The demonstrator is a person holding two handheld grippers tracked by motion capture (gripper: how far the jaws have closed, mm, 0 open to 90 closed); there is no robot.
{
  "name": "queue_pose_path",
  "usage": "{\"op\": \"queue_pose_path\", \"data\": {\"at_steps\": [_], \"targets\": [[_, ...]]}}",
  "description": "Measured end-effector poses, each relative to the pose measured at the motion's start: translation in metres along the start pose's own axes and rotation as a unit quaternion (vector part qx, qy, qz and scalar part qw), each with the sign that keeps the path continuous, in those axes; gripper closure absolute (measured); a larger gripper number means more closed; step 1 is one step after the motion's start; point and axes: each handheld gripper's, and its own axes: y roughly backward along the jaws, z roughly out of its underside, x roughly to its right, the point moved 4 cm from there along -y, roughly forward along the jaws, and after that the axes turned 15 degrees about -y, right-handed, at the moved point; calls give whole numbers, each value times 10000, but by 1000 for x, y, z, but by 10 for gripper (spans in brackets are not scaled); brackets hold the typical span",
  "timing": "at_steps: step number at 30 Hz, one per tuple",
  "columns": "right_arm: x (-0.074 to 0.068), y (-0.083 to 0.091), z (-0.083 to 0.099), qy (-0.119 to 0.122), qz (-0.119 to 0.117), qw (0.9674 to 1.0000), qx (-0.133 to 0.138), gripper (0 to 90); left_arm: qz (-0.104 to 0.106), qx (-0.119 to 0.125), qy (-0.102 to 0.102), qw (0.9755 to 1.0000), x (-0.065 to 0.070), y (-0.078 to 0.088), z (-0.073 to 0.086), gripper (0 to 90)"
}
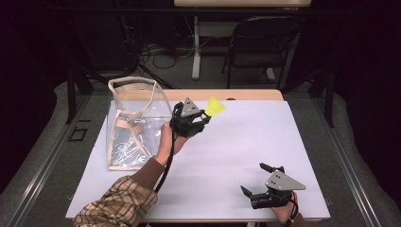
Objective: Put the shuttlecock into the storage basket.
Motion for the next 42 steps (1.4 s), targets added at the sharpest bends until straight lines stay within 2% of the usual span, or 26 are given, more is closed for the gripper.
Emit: {"op": "queue_pose_path", "data": {"at_steps": [30,42], "targets": [[0,0,0,5,13,10000,-6,0,-475,53,149,9987,-38,24,5,646],[0,0,0,4,14,10000,0,0,-606,73,194,9979,-48,32,6,646]]}}
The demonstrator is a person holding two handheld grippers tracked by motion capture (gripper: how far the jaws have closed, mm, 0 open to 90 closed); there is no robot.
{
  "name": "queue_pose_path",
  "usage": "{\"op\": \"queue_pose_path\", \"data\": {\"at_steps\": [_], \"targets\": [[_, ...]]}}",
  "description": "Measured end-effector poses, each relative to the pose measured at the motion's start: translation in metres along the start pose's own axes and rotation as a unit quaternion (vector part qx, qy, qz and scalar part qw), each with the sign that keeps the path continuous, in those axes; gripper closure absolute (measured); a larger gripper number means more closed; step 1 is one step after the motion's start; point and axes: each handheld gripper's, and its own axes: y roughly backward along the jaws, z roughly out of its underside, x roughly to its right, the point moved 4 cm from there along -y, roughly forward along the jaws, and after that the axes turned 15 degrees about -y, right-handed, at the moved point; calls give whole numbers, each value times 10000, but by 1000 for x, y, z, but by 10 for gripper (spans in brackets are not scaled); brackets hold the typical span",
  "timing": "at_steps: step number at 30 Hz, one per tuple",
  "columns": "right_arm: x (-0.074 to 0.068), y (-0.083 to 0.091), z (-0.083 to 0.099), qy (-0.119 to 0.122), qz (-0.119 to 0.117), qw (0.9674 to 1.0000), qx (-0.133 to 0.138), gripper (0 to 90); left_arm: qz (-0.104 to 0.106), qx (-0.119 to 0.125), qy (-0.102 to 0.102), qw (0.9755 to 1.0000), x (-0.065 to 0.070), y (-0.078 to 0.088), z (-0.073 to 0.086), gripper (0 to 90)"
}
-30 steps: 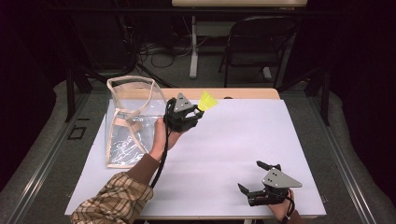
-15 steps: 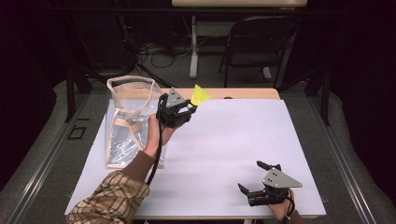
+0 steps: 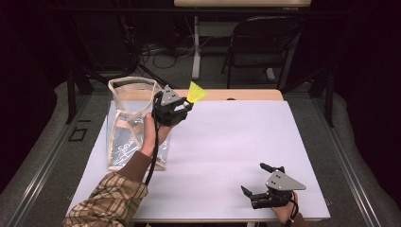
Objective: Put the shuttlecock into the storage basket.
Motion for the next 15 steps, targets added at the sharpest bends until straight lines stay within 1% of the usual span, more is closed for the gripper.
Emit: {"op": "queue_pose_path", "data": {"at_steps": [15], "targets": [[0,0,0,-10,11,10000,6,0,-166,33,17,9999,-14,10,-2,646]]}}
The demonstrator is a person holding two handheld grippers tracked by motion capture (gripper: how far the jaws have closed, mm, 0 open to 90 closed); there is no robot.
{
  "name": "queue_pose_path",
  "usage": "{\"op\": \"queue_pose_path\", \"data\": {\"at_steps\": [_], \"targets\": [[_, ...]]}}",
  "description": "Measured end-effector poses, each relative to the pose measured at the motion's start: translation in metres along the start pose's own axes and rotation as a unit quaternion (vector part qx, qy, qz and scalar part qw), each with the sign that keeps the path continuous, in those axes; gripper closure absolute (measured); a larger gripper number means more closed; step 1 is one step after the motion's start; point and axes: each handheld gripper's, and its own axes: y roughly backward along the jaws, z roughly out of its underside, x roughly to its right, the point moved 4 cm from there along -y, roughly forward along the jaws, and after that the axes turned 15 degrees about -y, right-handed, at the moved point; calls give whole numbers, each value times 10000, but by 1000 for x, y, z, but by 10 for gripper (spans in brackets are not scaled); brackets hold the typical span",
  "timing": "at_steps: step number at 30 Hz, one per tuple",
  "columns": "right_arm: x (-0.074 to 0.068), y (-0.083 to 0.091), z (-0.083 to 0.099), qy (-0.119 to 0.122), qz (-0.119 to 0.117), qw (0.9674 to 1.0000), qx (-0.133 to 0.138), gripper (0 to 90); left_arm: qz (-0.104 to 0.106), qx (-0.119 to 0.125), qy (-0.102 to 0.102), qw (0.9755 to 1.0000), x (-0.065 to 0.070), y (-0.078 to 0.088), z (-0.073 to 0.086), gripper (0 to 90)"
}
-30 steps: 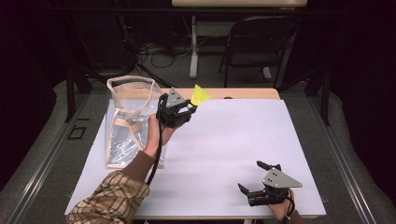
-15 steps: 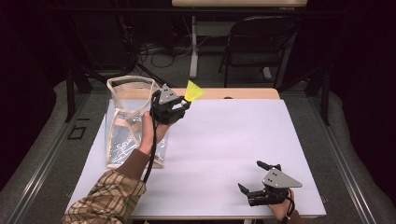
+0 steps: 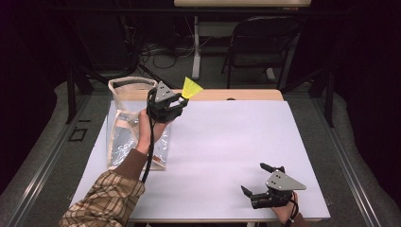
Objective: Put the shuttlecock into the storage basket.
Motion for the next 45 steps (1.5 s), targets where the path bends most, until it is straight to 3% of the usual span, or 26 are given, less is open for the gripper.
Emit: {"op": "queue_pose_path", "data": {"at_steps": [45], "targets": [[0,0,0,-20,14,10000,-8,0,-530,2,129,9985,-45,24,-1,646]]}}
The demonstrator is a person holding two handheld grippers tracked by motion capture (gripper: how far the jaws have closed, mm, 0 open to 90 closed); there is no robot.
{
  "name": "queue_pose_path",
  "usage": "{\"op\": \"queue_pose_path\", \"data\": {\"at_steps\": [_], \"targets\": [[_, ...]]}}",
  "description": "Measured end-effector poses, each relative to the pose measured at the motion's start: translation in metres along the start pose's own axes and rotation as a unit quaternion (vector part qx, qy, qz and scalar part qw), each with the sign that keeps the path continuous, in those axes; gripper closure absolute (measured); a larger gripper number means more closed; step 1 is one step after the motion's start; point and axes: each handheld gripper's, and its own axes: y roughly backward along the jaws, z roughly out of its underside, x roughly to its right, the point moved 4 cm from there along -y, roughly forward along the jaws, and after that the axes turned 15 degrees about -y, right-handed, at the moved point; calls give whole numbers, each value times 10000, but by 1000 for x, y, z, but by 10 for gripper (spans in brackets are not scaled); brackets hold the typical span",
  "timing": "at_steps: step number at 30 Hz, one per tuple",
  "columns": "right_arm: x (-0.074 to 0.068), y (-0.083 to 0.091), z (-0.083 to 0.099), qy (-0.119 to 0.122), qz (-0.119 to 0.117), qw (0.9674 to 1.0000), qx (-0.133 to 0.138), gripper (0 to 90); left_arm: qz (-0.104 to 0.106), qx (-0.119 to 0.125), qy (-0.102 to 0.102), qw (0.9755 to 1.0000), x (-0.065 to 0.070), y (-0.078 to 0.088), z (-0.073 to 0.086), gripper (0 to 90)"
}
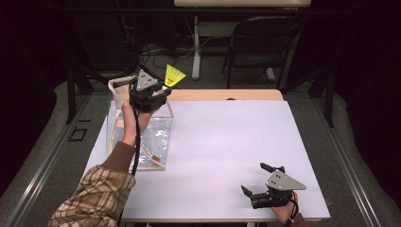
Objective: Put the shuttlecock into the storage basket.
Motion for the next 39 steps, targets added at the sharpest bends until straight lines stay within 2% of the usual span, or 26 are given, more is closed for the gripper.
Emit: {"op": "queue_pose_path", "data": {"at_steps": [24,31,39], "targets": [[0,0,0,-8,1,10000,-5,0,-295,14,92,9995,-25,12,1,646],[0,0,0,17,3,10000,5,0,-404,67,115,9991,-33,18,-5,646],[0,1,-1,11,11,10000,21,0,-480,15,182,9987,-42,21,0,646]]}}
